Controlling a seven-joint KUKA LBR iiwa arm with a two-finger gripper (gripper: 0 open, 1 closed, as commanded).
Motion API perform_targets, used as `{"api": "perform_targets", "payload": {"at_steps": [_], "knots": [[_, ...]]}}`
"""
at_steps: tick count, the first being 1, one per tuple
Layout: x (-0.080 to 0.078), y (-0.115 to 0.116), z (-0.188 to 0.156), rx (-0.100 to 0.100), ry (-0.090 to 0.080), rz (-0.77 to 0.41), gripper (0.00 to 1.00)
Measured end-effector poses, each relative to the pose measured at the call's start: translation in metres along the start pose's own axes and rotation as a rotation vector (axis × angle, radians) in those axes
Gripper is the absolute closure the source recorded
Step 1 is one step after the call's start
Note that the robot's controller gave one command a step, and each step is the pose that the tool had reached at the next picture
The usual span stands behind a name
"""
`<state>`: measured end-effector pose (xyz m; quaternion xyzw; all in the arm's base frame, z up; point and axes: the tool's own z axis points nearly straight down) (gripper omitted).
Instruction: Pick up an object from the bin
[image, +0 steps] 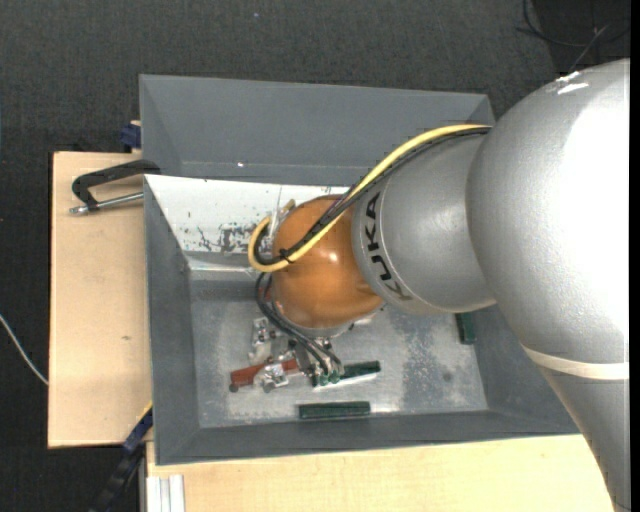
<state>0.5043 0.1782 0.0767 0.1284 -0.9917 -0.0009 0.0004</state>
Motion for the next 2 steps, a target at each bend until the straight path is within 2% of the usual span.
{"api": "perform_targets", "payload": {"at_steps": [1, 2], "knots": [[0.0, 0.0, 0.0, 0.0, 0.0, 0.0, 1.0], [-0.015, 0.007, -0.178, -0.002, -0.015, 0.16, 1.0]]}}
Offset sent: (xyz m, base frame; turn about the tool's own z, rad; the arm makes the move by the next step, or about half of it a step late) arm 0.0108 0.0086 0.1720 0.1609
